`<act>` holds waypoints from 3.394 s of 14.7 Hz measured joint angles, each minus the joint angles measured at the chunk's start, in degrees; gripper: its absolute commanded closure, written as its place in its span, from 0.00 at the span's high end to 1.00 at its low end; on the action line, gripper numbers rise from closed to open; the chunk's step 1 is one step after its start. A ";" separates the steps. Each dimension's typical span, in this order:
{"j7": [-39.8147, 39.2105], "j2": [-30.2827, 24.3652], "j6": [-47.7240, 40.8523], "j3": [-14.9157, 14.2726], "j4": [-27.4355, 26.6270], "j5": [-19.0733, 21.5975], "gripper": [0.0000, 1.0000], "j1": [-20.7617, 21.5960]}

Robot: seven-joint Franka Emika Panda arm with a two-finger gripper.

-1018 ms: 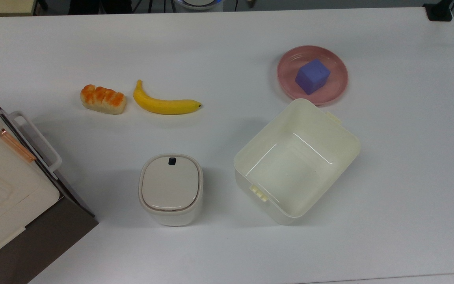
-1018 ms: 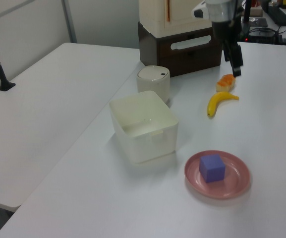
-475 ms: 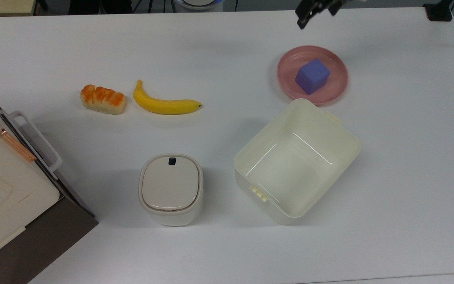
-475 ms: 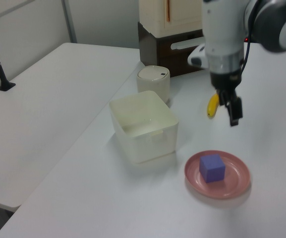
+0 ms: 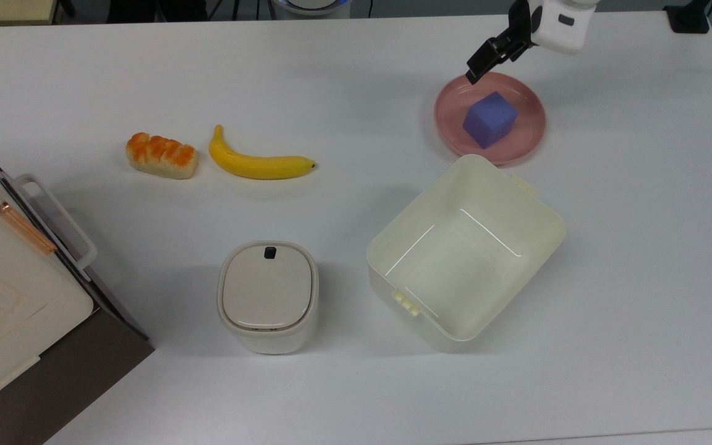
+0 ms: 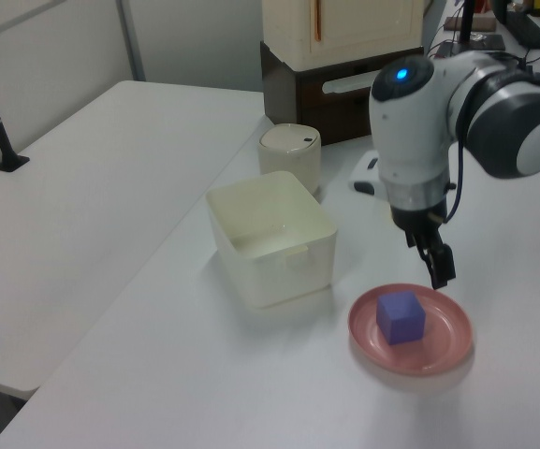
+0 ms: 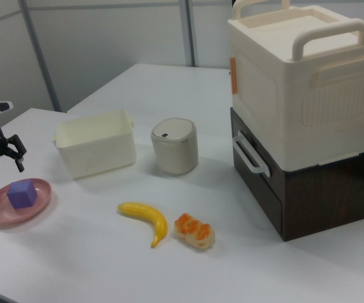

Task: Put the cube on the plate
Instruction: 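Move the open gripper over the purple cube on the pink plate, then lower the gripper and close it around the purple cube, then set the purple cube down on the pink plate and open the gripper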

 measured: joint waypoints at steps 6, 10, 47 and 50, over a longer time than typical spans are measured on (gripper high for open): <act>0.05 3.95 1.93 0.51 0.14 -2.12 1.00 0.21; 3.43 7.12 5.43 0.55 0.23 -4.68 1.00 1.12; 10.75 5.25 0.76 0.55 1.68 -6.93 1.00 1.53; 11.04 5.23 0.73 0.55 1.68 -6.93 1.00 1.52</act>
